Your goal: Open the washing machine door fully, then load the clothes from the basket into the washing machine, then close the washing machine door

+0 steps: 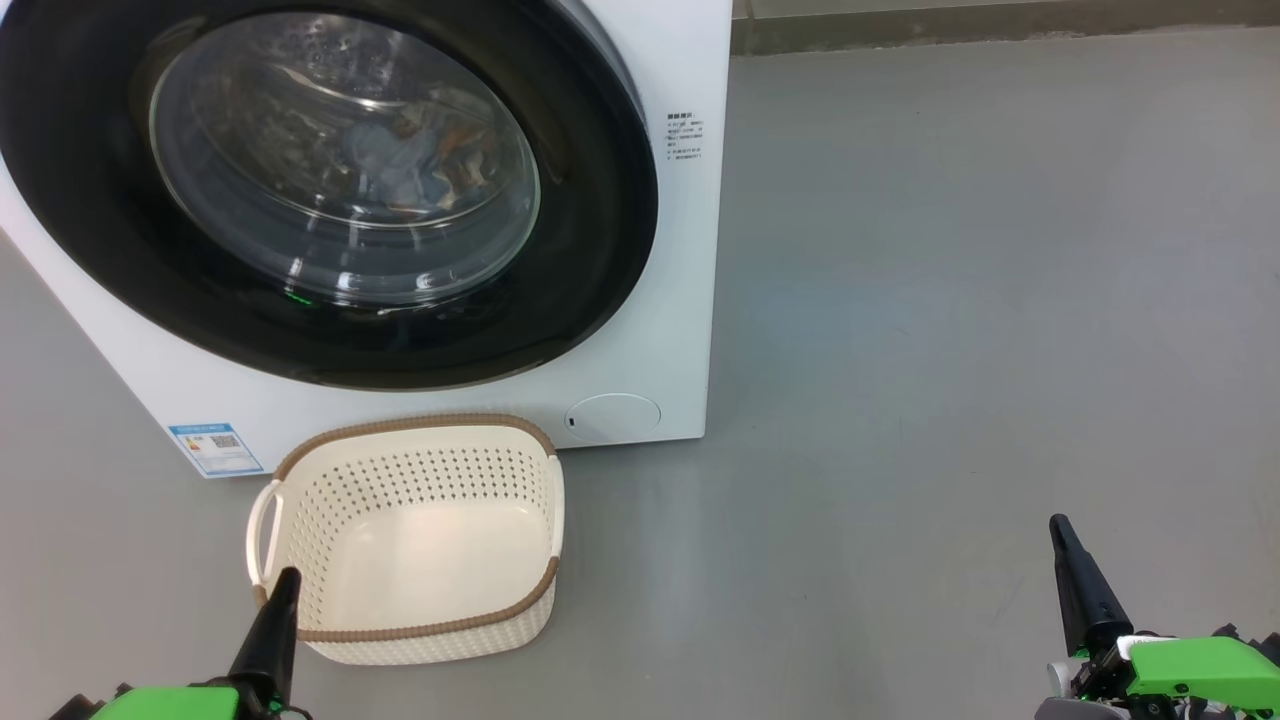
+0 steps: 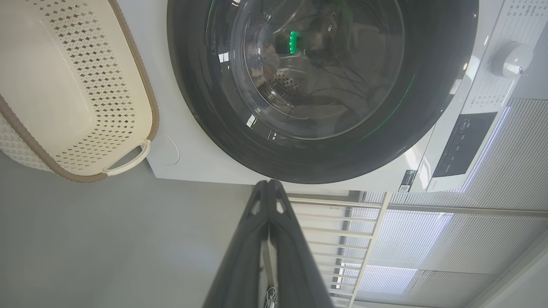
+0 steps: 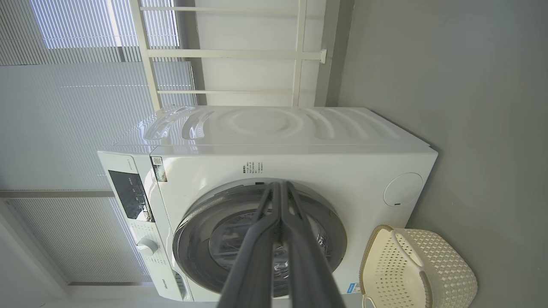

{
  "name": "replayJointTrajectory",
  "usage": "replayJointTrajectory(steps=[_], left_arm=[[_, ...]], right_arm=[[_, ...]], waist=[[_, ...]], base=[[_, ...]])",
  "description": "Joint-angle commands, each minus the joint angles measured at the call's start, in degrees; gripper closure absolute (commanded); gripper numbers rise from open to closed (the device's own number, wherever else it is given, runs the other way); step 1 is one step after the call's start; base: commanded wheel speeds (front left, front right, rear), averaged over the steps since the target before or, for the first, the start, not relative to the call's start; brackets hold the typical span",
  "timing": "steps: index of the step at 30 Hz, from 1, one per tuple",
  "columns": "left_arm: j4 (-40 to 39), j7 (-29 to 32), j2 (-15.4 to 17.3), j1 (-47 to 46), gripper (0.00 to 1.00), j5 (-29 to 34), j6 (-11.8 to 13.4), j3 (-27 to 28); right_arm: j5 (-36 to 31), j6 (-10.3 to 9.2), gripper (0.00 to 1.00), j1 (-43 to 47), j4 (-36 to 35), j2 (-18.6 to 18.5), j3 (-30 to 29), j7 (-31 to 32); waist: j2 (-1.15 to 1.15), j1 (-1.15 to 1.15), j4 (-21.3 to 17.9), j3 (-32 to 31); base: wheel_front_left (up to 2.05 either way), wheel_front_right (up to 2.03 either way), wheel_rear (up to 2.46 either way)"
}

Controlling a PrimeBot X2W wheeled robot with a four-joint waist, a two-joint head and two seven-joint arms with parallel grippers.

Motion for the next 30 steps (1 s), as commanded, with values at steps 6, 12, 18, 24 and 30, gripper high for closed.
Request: replayJointTrajectory(steps=[6,12,18,24,30], left_arm=[[-1.0,0.1,0.6,-2.4,1.0,0.6,-0.2,2.0],[-1.0,0.2,0.6,-2.4,1.0,0.7,-0.2,2.0],[-1.0,0.2,0.6,-2.5,1.0,0.7,-0.2,2.0],[-1.0,0.2,0.6,-2.5,1.0,0.7,-0.2,2.1],[-1.0,0.2,0.6,-2.5,1.0,0.8,-0.2,2.1]], right_arm=[[-0.5,-0.05,1.0,-2.3,-1.4,-0.1,1.3,0.3],[-0.5,-0.05,1.0,-2.3,-1.4,-0.1,1.3,0.4],[-0.5,-0.05,1.0,-2.3,-1.4,-0.1,1.3,0.4],[-0.6,-0.05,1.0,-2.3,-1.4,-0.1,1.3,0.4],[-0.6,-0.05,1.0,-2.3,-1.4,-0.1,1.2,0.4]], waist=[[0.0,0.0,0.0,0.0],[0.0,0.0,0.0,0.0],[0.0,0.0,0.0,0.0],[0.0,0.0,0.0,0.0],[0.0,0.0,0.0,0.0]], base=[[0.0,0.0,0.0],[0.0,0.0,0.0],[0.0,0.0,0.0],[0.0,0.0,0.0],[0.0,0.0,0.0]])
